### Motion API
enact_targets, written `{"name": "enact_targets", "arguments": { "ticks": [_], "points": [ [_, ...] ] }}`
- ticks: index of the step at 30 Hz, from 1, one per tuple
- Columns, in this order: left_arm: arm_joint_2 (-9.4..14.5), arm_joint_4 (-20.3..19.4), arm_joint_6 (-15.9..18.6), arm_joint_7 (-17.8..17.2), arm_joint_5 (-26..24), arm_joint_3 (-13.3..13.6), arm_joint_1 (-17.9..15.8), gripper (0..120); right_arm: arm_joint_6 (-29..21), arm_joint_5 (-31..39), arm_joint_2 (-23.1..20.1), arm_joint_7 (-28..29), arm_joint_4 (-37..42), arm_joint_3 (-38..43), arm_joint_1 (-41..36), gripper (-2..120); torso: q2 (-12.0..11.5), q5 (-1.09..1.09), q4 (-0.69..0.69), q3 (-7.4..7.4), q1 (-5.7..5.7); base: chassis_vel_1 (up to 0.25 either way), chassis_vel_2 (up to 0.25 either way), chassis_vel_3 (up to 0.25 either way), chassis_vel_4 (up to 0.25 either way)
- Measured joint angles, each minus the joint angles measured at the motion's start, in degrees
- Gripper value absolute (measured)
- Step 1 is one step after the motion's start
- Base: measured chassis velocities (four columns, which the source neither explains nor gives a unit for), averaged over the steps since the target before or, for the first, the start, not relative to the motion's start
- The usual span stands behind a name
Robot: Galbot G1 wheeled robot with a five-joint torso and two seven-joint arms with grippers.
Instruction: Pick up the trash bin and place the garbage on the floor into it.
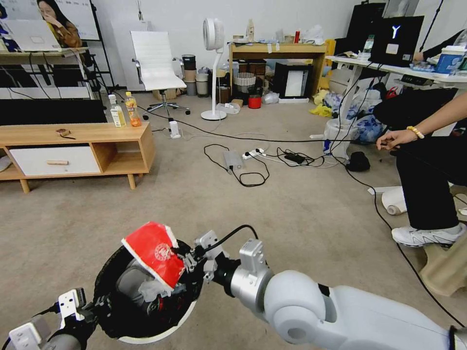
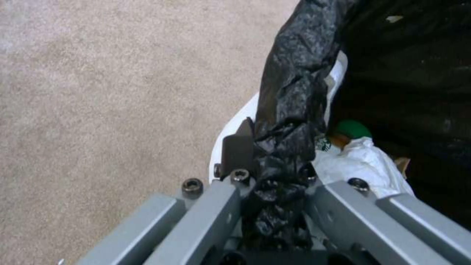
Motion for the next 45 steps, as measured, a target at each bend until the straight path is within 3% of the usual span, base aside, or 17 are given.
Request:
{"name": "enact_targets", "arguments": {
  "ticks": [28,31,33,37,39,45],
  "points": [
    [-0.1,1.2,0.0,0.3,-0.2,0.1,-0.5,1,-0.8,-4.2,4.1,1.3,-8.6,-3.2,-3.6,0,0.0,0.00,0.00,0.00,0.00,0.000,0.000,0.000,0.000],
    [0.0,1.4,0.0,0.3,-0.2,0.1,-0.6,1,-1.0,-4.1,4.2,1.4,-8.5,-3.1,-3.5,4,0.0,0.00,0.00,0.00,0.00,0.000,0.000,0.000,0.000],
    [0.0,1.7,0.0,0.3,-0.2,0.1,-0.8,1,-1.1,-4.0,4.2,1.5,-8.3,-2.8,-3.4,17,0.0,0.01,0.00,0.00,0.00,0.000,0.000,0.000,0.000],
    [0.0,1.9,0.0,0.3,-0.2,0.2,-0.9,1,-1.1,-4.0,4.0,1.6,-8.0,-2.5,-3.5,26,0.0,0.00,0.00,0.00,0.00,0.000,0.000,0.000,0.000],
    [0.0,2.0,0.0,0.3,-0.2,0.2,-1.0,1,-1.3,-3.7,3.8,1.6,-7.3,-2.0,-3.5,38,0.0,0.00,0.00,0.00,0.00,0.000,0.000,0.000,0.000],
    [0.0,2.2,0.0,0.4,-0.2,0.3,-1.1,1,-1.5,-3.5,3.7,1.8,-6.6,-1.7,-3.5,58,0.0,0.01,0.00,0.00,0.00,0.000,0.000,0.000,0.000]
  ]
}}
